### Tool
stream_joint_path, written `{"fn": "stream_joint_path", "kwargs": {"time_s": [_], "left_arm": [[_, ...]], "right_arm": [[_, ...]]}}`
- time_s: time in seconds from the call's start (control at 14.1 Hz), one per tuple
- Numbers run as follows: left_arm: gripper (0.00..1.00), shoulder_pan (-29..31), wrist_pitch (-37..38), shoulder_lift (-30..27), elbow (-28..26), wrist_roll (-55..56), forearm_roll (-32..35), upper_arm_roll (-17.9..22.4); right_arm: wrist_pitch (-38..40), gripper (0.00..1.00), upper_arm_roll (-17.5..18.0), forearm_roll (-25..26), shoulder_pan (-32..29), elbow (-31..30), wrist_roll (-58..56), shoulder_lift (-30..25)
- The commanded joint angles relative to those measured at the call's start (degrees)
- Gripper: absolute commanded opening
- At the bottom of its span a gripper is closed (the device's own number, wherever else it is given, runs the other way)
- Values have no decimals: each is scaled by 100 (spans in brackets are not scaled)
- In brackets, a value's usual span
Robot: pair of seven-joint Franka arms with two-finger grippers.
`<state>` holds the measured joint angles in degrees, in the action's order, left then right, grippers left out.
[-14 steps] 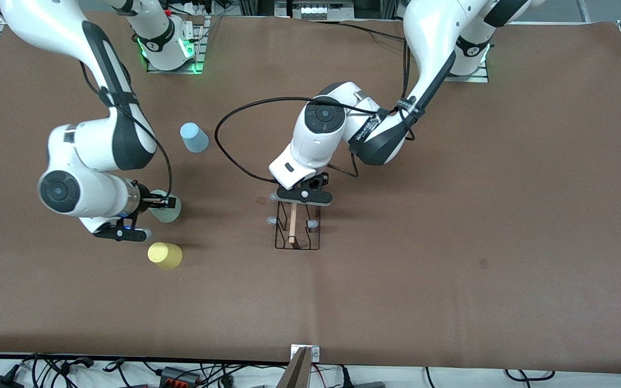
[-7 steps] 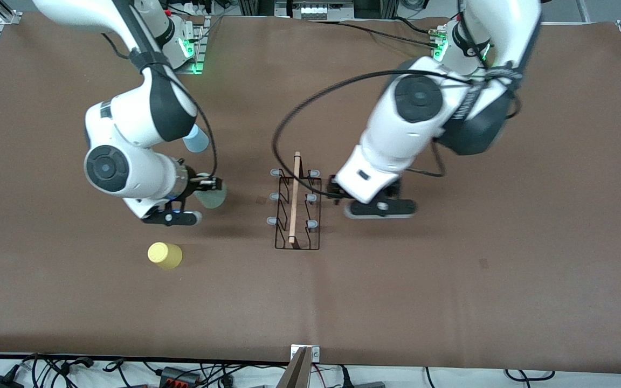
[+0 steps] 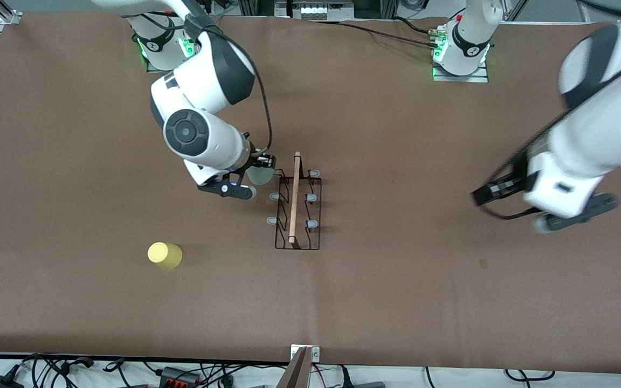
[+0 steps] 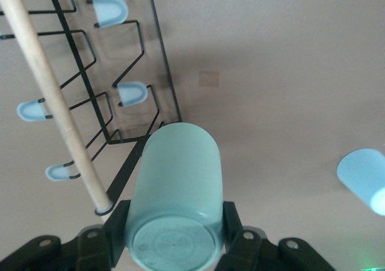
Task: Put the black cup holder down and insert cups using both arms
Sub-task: 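Release the rack with the left gripper while the right gripper carries the teal cup, then hang the teal cup on a rack peg and open the right gripper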
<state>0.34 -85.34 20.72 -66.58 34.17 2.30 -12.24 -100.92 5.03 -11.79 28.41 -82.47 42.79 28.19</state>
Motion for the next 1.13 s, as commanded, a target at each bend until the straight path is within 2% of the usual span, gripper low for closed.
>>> {"fn": "stream_joint_path", "kwargs": {"time_s": [0.0, 0.21, 0.42, 0.5, 0.64, 0.78, 0.92, 0.99, 1.06], "left_arm": [[100, 502, 289, -499, -171, -784, 42, -42], [100, 705, 465, -490, -180, -1596, 25, -24], [100, 784, 308, -455, -232, -1624, -27, -15], [100, 993, 159, -464, -232, -1650, -54, -24], [100, 1118, 271, -525, -293, -1659, -54, -138], [100, 1118, 456, -683, -521, -1668, -46, -147], [100, 1100, 116, -981, -951, -1677, -19, -147], [100, 1091, -43, -1078, -1075, -1685, -28, -138], [100, 1083, -236, -1201, -1250, -1746, -37, -104]], "right_arm": [[-103, 31, -29, -78, 76, 125, 299, 98], [-252, 31, -29, -86, 155, 125, 353, 221], [-306, 31, -29, -69, 305, 125, 501, 371], [-384, 31, -29, -69, 322, 125, 537, 380], [-429, 31, -29, -78, 323, 117, 537, 432], [-429, 31, -29, -25, 323, 117, 537, 502], [-429, 34, -29, -16, 323, 117, 537, 573], [-437, 74, -29, -60, 331, 117, 563, 591], [-429, 100, -29, -69, 314, 117, 668, 591]]}}
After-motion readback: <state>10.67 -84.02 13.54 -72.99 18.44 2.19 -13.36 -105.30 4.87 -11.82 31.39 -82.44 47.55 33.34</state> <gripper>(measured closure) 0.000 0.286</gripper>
